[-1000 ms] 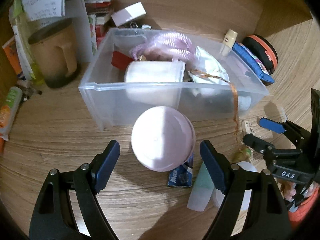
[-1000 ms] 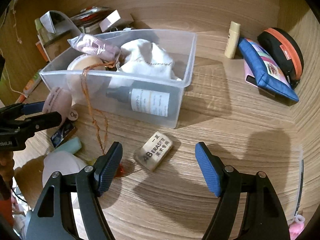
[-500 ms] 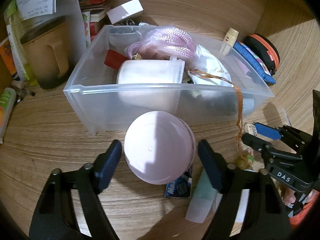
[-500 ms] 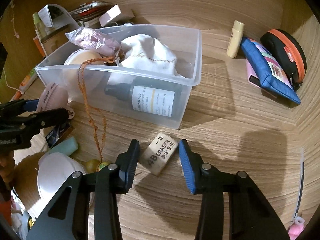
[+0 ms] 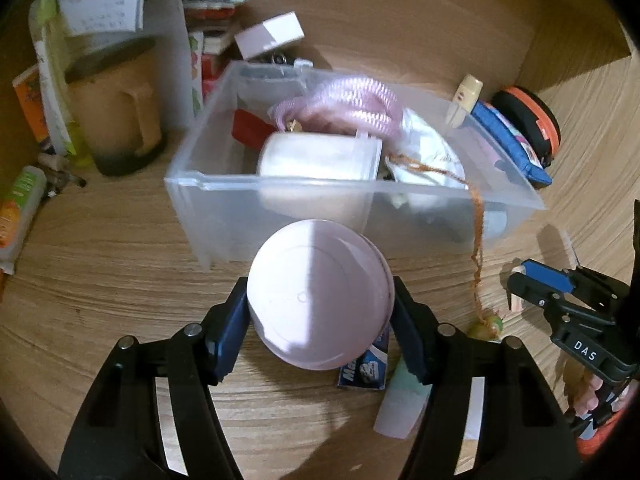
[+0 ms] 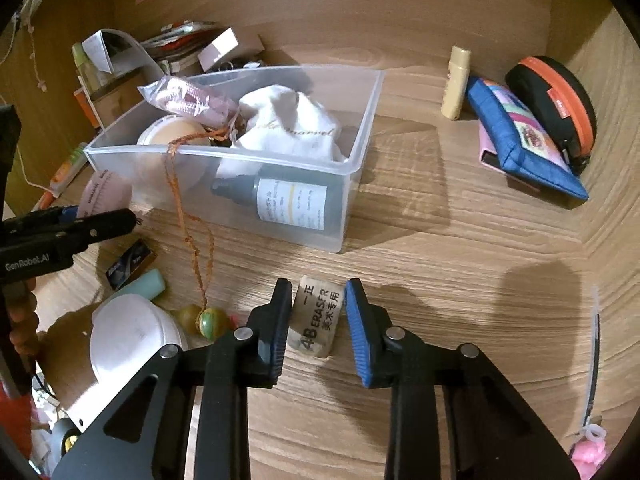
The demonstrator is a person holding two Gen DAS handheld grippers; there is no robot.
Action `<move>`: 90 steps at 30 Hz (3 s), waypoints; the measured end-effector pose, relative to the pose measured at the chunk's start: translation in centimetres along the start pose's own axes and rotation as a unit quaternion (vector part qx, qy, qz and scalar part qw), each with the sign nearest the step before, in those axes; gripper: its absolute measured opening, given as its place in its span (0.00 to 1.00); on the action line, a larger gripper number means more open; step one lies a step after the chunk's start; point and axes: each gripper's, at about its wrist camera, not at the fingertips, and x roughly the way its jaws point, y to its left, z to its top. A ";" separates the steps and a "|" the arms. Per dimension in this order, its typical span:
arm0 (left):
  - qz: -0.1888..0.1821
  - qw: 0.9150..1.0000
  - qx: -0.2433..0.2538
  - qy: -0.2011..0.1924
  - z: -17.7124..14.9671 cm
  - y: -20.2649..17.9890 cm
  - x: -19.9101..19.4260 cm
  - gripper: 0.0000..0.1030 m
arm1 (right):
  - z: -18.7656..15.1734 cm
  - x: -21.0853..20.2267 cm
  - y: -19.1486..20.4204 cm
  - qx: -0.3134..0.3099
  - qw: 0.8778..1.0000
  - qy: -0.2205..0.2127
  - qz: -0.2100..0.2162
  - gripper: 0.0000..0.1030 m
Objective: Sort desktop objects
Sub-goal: 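Carry the pink container with the left tool while the right tool carries the eraser over the bin, then open the left tool over the bin while the right tool releases the eraser inside, then withdraw both open tools from the bin toward the items on the desk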
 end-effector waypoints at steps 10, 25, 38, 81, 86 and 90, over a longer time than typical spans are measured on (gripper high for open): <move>-0.006 0.999 -0.004 -0.051 1.2 -0.5 -4.0 0.63 | 1.4 -2.7 -0.4 0.005 0.999 -0.040 0.004 0.23; 0.010 0.993 -0.016 -0.113 3.9 0.8 -7.4 0.63 | 4.9 -6.7 -0.9 0.027 0.992 -0.124 0.021 0.23; 0.023 0.993 -0.022 -0.112 6.7 1.4 -5.0 0.63 | 8.5 -4.2 0.4 0.004 0.991 -0.131 0.038 0.23; 0.051 0.994 0.002 -0.092 7.7 0.2 -3.1 0.67 | 8.5 -0.5 2.6 -0.031 0.996 -0.070 0.040 0.37; 0.052 0.994 0.010 -0.097 6.6 -0.3 -4.4 0.69 | 7.1 -1.9 3.0 -0.042 0.996 -0.074 0.035 0.37; 0.058 0.994 0.020 -0.094 5.5 -0.8 -4.9 0.69 | 5.8 -2.2 3.1 -0.050 0.996 -0.068 0.035 0.37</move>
